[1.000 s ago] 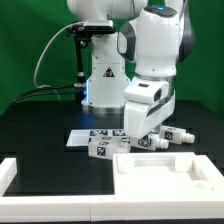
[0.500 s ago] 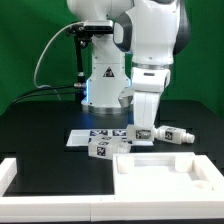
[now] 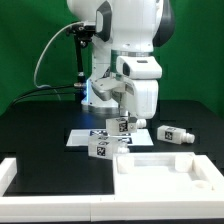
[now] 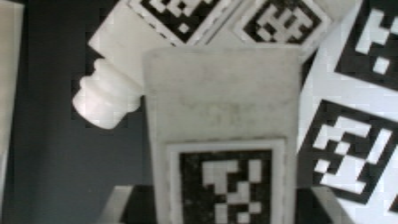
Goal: Assemble one leg
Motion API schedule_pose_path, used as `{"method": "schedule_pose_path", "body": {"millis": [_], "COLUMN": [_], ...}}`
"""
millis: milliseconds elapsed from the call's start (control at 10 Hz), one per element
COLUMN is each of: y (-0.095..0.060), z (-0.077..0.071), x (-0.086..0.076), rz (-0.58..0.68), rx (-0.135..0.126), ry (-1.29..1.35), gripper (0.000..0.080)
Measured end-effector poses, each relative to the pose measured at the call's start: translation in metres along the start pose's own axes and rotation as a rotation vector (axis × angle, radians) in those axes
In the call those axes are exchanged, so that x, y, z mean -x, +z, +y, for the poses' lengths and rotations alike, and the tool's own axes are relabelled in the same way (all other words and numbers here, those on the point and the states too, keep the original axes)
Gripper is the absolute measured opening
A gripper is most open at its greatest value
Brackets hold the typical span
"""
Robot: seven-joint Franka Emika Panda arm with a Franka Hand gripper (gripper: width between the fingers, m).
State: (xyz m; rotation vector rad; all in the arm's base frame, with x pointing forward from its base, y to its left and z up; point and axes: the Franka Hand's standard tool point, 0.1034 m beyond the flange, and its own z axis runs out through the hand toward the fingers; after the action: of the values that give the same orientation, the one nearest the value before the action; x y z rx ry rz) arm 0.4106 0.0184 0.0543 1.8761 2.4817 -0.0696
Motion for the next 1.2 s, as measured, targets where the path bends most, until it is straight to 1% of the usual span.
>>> {"method": "schedule_pose_path", "body": {"millis": [100, 200, 300, 400, 500, 600, 700, 800, 900, 1000, 1100, 1200], "y": [0.000, -0.001, -0.004, -0.005, -0.004, 0.003, 0.004, 0.003, 0.004, 0.004, 0.004, 0.006], "z": [0.000, 0.002, 0.007, 0.010, 0.012, 0.000, 0.000, 0.000, -0.001, -0.003, 0.001, 0.002], "x": [0.000, -0.006, -0.013, -0.022, -0.023, -0.013, -0.009, -0.009, -0.009, -0.022, -0.037, -0.045], "rz": [-0.002, -0.004, -0.001, 0.000, 0.003, 0.017, 0.000, -0.008, -0.015, -0.006, 0.001, 0.010], "rx": [0.000, 0.001, 0.010, 0.011, 0.022, 0.015, 0.004, 0.003, -0.003, -0.013, -0.007, -0.004], "ry": [-0.057, -0.242, -0.435, -0.583, -0.621, -0.599, -0.713, -0.751, -0.851, -0.967, -1.011, -1.039], "gripper": [0.0284, 0.0284, 0.0284, 0.0284, 0.0284, 0.0284, 0.0284, 0.0284, 0.0284, 0.0284, 0.0284, 0.0284]}}
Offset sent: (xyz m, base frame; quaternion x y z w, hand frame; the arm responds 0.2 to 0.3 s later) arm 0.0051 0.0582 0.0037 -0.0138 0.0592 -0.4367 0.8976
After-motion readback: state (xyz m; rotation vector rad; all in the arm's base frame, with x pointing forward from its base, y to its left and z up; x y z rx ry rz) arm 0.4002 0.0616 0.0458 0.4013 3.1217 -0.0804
